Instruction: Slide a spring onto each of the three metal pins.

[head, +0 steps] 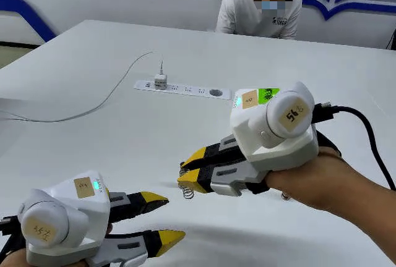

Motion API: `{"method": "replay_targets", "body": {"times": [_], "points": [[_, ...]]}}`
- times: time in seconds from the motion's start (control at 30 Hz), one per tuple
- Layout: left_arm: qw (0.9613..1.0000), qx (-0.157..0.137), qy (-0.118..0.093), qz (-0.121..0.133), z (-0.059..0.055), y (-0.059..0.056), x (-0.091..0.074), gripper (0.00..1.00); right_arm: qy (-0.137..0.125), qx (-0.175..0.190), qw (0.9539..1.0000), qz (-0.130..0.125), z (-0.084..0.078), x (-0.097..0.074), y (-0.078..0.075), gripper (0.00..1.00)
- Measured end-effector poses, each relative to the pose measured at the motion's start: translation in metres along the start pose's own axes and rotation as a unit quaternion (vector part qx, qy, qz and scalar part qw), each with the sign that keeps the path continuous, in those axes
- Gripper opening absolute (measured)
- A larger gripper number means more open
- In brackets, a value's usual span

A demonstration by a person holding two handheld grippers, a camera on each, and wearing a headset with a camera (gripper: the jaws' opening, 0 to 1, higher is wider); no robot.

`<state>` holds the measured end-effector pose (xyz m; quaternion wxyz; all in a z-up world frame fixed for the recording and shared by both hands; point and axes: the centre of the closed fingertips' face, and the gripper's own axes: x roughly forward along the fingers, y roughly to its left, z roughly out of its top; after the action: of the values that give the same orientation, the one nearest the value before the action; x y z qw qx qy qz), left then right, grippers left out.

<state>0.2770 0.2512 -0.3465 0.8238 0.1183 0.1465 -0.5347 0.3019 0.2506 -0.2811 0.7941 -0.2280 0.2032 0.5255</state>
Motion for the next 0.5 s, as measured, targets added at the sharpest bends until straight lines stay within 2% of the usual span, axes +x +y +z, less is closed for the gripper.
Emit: {"method": "replay_targets", "body": {"times": [0.13,0.5], "points": [[0.9999,-0.008,-0.002,0.009,-0.001,0.005,-0.001,0.43,-0.005,0.002,0.9999,-0.016,0.003,-0.001,-0.009,0.11],[0.9996,-0.019,-0.007,0.020,-0.002,0.009,-0.004,0.47,-0.023,0.006,0.9984,-0.052,0.010,0.003,-0.033,0.12]]}}
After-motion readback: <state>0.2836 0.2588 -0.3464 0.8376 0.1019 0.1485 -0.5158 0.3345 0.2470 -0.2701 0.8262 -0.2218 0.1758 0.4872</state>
